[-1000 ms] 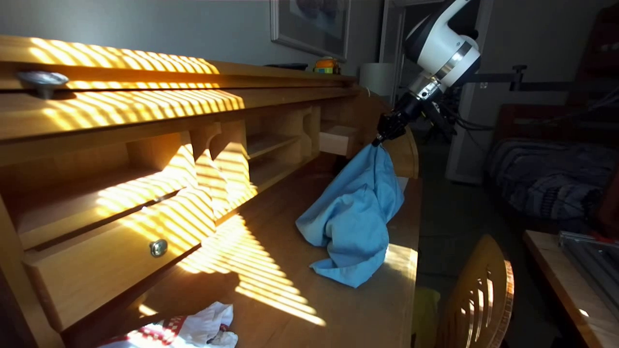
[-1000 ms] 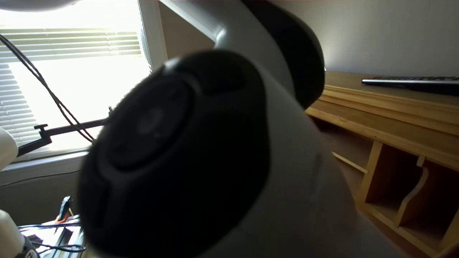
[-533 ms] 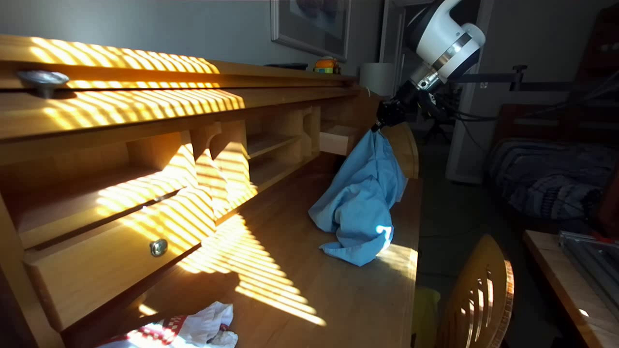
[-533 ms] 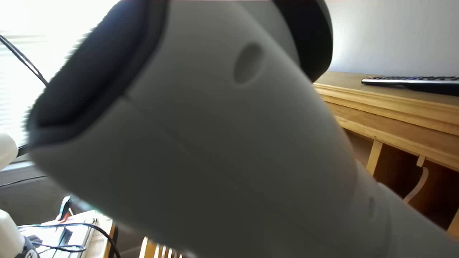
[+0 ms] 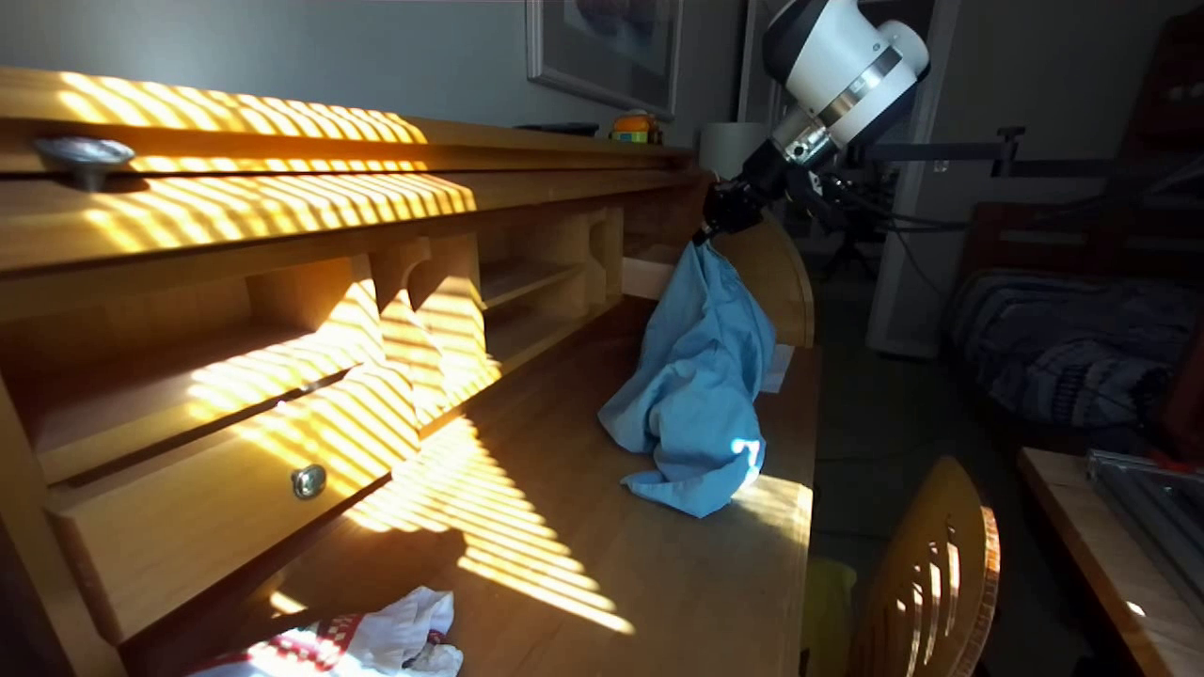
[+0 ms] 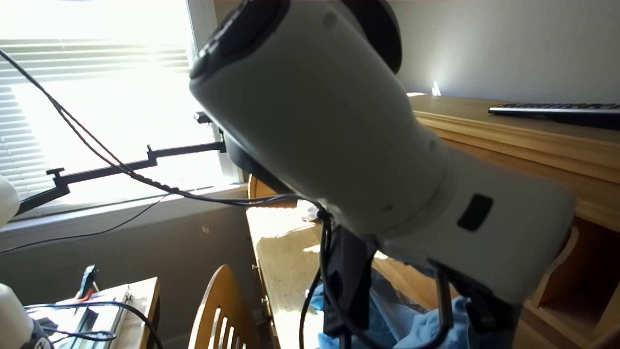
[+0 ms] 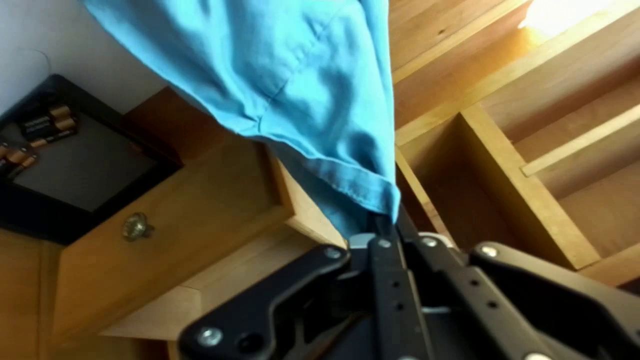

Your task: Straighten the blue cloth on the table

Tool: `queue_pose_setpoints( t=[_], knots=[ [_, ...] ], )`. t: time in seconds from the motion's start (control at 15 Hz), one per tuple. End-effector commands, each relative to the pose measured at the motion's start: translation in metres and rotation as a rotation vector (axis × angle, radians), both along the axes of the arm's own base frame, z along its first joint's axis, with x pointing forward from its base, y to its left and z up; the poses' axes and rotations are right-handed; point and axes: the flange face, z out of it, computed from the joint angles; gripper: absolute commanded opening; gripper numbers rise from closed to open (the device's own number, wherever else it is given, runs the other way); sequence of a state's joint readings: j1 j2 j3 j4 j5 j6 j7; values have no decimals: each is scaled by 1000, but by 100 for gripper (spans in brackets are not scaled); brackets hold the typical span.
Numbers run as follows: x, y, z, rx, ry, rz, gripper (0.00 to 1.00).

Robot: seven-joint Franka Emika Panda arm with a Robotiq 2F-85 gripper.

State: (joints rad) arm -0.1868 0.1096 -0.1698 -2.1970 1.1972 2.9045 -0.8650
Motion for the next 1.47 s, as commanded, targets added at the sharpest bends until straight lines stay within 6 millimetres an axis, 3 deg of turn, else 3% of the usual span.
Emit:
queue_pose_setpoints(
  t=[0.0, 0.6, 1.0, 1.4],
  knots=[
    [-2, 38, 40, -10, -58, 39, 1],
    [-5, 161, 134, 39, -209, 209, 1],
    [-9, 245, 174, 9, -271, 368, 1],
    [-10, 323, 201, -19, -298, 513, 1]
  ],
)
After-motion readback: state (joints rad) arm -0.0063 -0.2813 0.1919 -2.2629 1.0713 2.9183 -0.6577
